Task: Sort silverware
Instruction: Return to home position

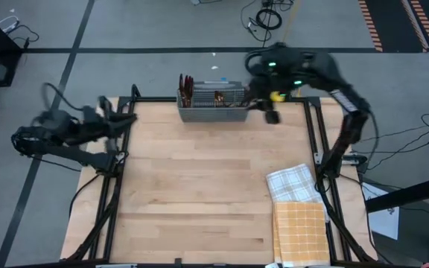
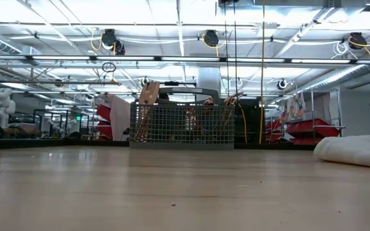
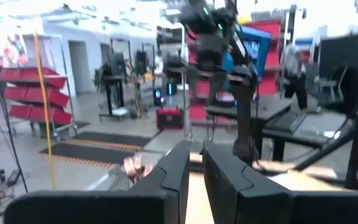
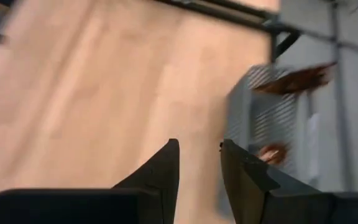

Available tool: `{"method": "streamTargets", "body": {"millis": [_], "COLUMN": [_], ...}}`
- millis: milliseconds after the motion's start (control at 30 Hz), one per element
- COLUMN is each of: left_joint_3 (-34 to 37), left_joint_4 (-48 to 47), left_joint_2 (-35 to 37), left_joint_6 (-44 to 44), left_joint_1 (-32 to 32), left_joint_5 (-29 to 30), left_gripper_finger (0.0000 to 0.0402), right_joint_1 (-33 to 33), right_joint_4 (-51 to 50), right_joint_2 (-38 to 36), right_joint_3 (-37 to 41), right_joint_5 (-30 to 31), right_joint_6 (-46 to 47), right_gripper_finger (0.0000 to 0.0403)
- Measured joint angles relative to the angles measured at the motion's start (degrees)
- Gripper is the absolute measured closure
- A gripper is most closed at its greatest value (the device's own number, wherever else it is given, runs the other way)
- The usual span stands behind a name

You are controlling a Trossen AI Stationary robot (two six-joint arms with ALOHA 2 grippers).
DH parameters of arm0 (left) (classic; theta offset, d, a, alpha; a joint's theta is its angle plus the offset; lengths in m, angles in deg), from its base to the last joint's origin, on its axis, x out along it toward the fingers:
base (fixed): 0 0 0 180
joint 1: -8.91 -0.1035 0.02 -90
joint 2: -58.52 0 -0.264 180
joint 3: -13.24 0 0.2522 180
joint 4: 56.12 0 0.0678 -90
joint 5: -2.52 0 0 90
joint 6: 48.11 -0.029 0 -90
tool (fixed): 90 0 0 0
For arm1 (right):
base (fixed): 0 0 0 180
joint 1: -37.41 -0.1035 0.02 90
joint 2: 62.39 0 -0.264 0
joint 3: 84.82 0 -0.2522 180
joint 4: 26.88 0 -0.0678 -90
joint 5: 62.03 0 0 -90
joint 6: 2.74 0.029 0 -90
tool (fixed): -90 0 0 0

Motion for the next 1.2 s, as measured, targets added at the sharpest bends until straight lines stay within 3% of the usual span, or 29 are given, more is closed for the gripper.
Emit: {"method": "streamTargets", "body": {"millis": [200,333,500,633,767,1000,1200], "left_joint_3": [-0.3,-0.1,0.0,0.1,1.7,8.0,16.7], "left_joint_4": [-4.4,-8.3,-12.6,-13.7,-13.7,-13.9,-13.3], "left_joint_2": [9.8,14.7,17.0,17.0,17.0,17.6,22.8], "left_joint_6": [3.8,7.5,9.5,10.2,11.5,14.2,19.1], "left_joint_1": [0.0,0.0,0.0,0.0,0.0,0.0,0.0], "left_joint_5": [-0.3,-1.0,-1.4,-1.8,-4.2,-6.3,-6.7], "left_gripper_finger": [0.0349,0.0349,0.0349,0.0349,0.0349,0.0349,0.035], "right_joint_1": [0.5,0.4,0.6,0.6,0.6,0.5,0.5], "right_joint_4": [-6.8,-4.5,9.4,29.6,46.7,61.3,69.0], "right_joint_2": [-9.8,-19.3,-36.0,-51.2,-62.8,-77.5,-85.7], "right_joint_3": [1.2,9.2,31.5,54.9,73.5,96.7,108.6], "right_joint_5": [-6.9,-6.9,-6.7,-6.0,-4.9,-6.7,-8.3], "right_joint_6": [4.2,6.5,12.0,16.9,24.1,38.2,42.7], "right_gripper_finger": [0.0298,0.0298,0.0298,0.0298,0.0298,0.0298,0.0298]}}
